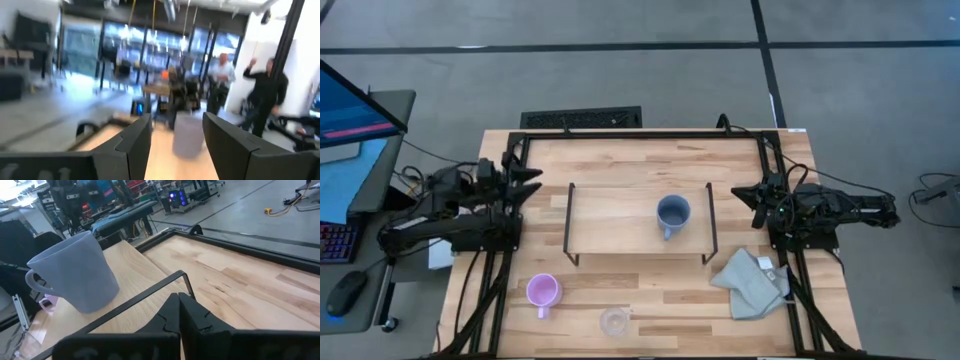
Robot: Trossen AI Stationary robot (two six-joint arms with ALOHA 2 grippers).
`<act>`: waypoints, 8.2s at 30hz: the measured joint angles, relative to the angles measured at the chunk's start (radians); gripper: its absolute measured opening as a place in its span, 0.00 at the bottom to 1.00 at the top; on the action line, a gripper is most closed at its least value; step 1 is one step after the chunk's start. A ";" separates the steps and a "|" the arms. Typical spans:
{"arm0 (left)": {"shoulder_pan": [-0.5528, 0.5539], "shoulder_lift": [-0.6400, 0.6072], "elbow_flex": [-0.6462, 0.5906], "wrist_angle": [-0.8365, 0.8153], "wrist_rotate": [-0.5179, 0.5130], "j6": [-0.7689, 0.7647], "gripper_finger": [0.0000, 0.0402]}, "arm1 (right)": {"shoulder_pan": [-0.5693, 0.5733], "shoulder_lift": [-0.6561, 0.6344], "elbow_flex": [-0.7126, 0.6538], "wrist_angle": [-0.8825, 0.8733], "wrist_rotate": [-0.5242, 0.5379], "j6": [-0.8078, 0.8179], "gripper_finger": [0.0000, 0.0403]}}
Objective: Stack small to large cups/mugs on shelf
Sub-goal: Put the pink mug on the shelf
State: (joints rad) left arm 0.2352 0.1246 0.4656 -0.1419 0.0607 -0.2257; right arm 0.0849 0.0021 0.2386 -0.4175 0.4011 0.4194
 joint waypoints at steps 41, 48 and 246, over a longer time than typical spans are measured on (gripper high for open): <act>-0.041 0.264 0.346 -0.747 0.432 -0.039 0.20 | -0.002 0.000 0.001 0.015 0.095 0.130 0.04; -0.145 0.279 0.346 -0.822 0.348 -0.074 0.20 | -0.002 0.000 0.001 0.057 0.127 0.131 0.05; -0.622 0.844 0.687 -0.704 -0.158 -0.496 0.00 | -0.002 0.000 0.000 0.058 0.093 0.017 0.05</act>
State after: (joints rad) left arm -0.3872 0.9684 1.1529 -0.8461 -0.0971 -0.7217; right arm 0.0834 0.0021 0.2386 -0.3592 0.4946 0.4362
